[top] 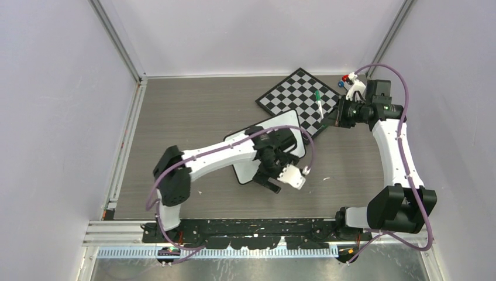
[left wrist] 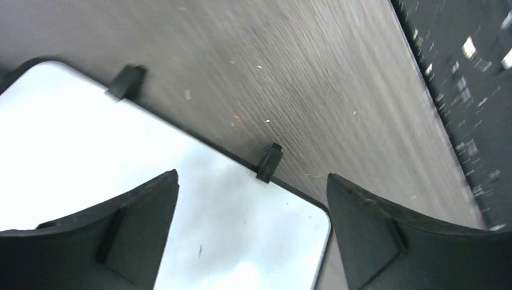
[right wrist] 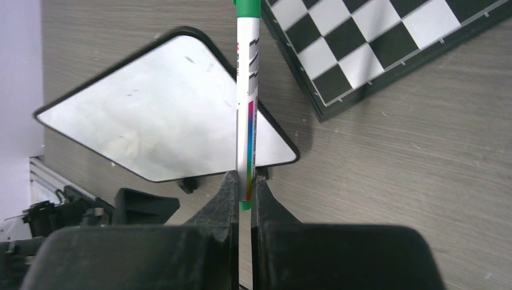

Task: Write a sentence on the whiteboard
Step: Pick up the whiteboard marker at the center of the board, then open the whiteboard marker.

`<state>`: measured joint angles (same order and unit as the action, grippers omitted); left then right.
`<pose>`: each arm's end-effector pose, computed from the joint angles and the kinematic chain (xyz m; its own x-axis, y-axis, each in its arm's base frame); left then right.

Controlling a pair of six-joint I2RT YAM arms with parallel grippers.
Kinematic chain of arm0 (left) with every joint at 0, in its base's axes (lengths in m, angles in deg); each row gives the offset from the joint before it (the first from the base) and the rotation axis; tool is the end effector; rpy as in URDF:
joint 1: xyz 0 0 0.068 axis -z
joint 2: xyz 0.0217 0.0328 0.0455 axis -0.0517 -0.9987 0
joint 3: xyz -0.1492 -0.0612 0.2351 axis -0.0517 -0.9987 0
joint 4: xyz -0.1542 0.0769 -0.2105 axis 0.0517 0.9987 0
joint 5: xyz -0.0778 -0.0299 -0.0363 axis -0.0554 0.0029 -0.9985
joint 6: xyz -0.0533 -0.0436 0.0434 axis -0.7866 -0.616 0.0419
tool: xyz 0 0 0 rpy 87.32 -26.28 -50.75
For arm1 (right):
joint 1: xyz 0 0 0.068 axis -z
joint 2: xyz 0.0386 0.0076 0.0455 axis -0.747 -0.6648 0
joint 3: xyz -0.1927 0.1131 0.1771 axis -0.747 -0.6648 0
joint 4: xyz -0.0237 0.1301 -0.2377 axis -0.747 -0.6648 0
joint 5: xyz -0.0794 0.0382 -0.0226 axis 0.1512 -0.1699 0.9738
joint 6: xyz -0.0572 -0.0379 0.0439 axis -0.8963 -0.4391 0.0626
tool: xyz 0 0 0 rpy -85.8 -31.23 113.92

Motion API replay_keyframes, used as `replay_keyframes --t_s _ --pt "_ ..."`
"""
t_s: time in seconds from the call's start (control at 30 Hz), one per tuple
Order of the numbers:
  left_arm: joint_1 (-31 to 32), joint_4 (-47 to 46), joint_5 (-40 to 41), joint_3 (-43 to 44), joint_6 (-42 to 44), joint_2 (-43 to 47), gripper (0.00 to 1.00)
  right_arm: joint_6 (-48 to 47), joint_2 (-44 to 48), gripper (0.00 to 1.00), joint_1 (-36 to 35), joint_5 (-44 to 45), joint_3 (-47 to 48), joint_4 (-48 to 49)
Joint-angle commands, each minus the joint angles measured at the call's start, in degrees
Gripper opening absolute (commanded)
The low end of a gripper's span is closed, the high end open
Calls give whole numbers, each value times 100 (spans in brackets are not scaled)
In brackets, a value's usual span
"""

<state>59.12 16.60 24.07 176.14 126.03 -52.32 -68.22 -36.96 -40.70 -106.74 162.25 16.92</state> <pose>0.1757 -0.3755 0.2212 0.5963 0.7179 -0.3593 0.7890 -0.6067 0.0970 0.3024 -0.0020 0.3243 -0.7808 0.1511 -0.6062 -0.1833 0.8723 0.4534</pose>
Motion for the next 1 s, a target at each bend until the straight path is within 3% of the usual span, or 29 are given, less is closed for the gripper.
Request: replay_keyframes --t_s 0.0,0.13,0.23,0.33,0.4,0.53,0.77,0.97 --pt "-339 -381 -535 531 -2457 1056 97 159 349 0 27 -783 414 380" --pt "-1656 -811 -1540 1010 -4498 1419 100 448 191 0 -13 -1611 893 478" --pt "-2884 -1727 -2479 994 -6018 1817 100 253 -60 0 -151 -2229 1471 -36" --pt "-3988 -2760 -3695 711 -7524 2114 100 -546 -250 0 -555 -2408 2080 -1058" --pt "-4335 -3039 -3974 695 -8431 2151 100 -1194 -259 0 -1133 -2130 2324 -1650" --pt "-4504 -2103 -4538 1045 -8655 1986 100 -1707 -63 0 -2024 -1335 2294 -2122" --pt "-4367 -2306 -5280 320 -9031 2120 100 -2109 104 0 -3092 -407 2270 -2554" --pt "-3905 -1984 -5425 74 -8959 2001 75 -2187 165 0 -3485 -29 2277 -2614"
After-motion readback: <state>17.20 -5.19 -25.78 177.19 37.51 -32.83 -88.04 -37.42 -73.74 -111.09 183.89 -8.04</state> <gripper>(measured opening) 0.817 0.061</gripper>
